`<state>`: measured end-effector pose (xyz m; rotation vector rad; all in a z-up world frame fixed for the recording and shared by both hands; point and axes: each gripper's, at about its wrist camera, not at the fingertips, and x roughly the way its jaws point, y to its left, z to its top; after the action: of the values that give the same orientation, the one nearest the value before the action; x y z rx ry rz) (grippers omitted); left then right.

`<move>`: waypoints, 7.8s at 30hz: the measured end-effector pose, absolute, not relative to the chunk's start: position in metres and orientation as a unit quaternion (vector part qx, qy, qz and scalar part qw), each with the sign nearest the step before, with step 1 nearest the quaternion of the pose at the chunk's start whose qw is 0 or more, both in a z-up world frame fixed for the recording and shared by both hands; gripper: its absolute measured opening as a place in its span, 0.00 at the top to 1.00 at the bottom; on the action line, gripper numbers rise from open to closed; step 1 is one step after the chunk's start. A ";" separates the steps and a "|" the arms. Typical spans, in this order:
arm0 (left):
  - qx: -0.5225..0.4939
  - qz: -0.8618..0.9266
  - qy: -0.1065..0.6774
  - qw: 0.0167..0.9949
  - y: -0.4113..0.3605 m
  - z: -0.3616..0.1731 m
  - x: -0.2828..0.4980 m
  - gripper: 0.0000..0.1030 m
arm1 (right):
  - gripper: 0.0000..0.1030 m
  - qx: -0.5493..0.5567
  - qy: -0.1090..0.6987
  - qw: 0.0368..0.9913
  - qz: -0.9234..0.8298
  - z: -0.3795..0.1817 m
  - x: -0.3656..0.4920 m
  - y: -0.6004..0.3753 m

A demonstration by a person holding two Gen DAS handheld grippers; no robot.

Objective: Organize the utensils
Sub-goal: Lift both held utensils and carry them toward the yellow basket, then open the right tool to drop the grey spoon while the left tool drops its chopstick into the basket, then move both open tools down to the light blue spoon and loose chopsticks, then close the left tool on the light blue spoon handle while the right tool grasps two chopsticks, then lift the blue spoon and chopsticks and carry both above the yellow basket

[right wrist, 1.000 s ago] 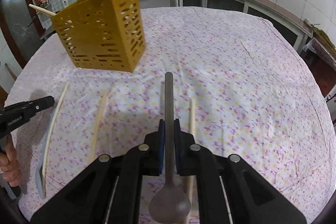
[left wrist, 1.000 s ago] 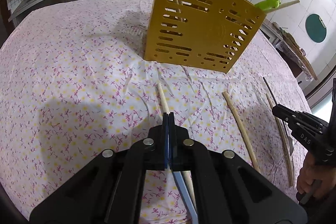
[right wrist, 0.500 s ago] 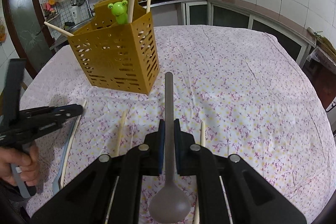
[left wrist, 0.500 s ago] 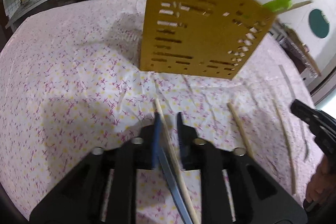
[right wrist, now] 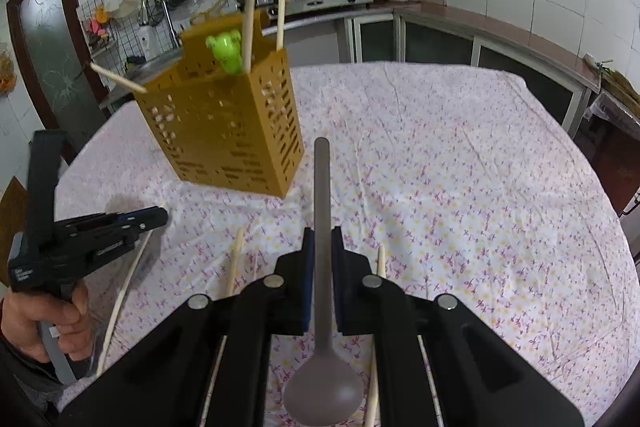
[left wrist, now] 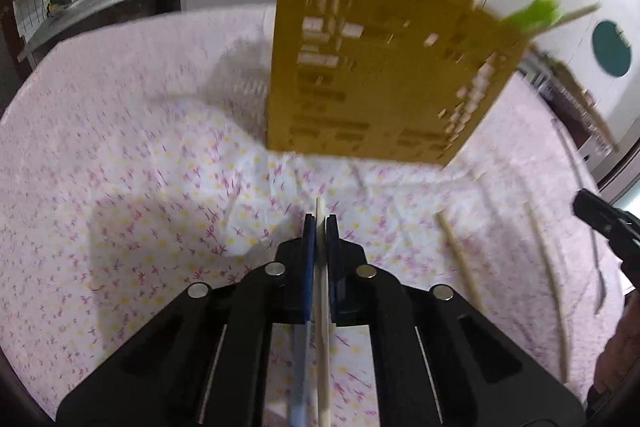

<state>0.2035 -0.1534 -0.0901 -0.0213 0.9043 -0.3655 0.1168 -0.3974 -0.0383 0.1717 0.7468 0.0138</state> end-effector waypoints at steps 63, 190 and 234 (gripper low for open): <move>-0.042 -0.254 0.169 0.951 -0.121 0.181 0.203 0.96 | 0.92 0.133 0.071 0.984 0.096 0.123 0.161 -0.358; -0.032 -0.211 0.483 0.849 -0.127 -0.110 0.132 0.91 | 0.94 0.042 0.478 0.877 -0.011 -0.098 0.127 -0.366; -0.035 -0.231 0.356 0.905 -0.118 -0.026 0.127 0.95 | 0.94 0.133 0.340 0.930 0.034 -0.033 0.102 -0.394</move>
<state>0.1272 -0.1179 -0.0257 -0.0732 0.7360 -0.4773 0.1022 -0.3942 -0.0331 0.2722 0.6968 0.0705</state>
